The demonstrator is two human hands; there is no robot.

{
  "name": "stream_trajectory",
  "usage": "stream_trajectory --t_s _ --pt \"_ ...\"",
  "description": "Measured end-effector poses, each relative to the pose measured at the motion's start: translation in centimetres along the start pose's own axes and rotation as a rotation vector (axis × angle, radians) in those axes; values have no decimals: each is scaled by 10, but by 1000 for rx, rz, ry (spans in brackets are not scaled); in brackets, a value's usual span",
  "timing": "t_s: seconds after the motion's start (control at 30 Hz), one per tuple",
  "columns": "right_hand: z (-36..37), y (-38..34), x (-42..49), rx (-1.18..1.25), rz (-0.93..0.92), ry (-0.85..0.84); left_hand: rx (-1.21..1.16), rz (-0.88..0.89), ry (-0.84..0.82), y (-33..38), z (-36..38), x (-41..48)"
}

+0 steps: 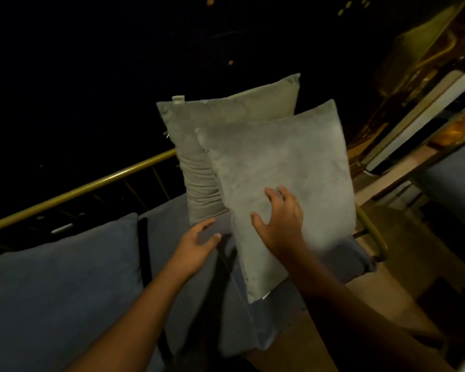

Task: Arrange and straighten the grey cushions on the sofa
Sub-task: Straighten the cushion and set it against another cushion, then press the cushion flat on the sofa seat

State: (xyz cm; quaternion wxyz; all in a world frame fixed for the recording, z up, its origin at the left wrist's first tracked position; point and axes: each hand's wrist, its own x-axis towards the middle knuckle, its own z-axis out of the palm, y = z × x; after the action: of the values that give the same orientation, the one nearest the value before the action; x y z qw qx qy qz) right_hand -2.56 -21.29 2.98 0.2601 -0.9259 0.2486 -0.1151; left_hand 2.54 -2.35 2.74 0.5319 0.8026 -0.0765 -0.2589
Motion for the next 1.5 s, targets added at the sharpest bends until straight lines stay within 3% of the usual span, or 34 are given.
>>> stream_trajectory --t_s 0.1,0.17,0.37,0.63,0.77,0.93,1.07,1.13,1.3,1.5 --pt "26 -43 -21 176 -194 -99 34 -32 86 -26 -45 -20" --pt "52 -72 -38 230 -227 -209 24 -73 146 -49 -78 -39" --pt "151 -143 -96 303 -183 -587 -6 -276 387 -140 -178 -105" --pt "268 -212 -139 221 -20 -795 -48 -479 490 -260 -298 -127" --pt "332 -226 -141 141 205 -802 -37 -569 464 -325 -348 -118" --pt "383 -223 -155 -31 219 -725 -158 -666 542 -393 -389 -107" --pt "400 -215 -153 73 331 -549 -278 -632 546 -425 -407 -98" --pt "402 -208 -146 114 382 -544 -303 -620 545 -433 -412 -91" --pt "397 -213 -135 142 299 -685 -370 -630 589 -432 -406 -91" --pt "362 -228 -153 163 181 -707 -326 -667 632 -417 -386 -140"
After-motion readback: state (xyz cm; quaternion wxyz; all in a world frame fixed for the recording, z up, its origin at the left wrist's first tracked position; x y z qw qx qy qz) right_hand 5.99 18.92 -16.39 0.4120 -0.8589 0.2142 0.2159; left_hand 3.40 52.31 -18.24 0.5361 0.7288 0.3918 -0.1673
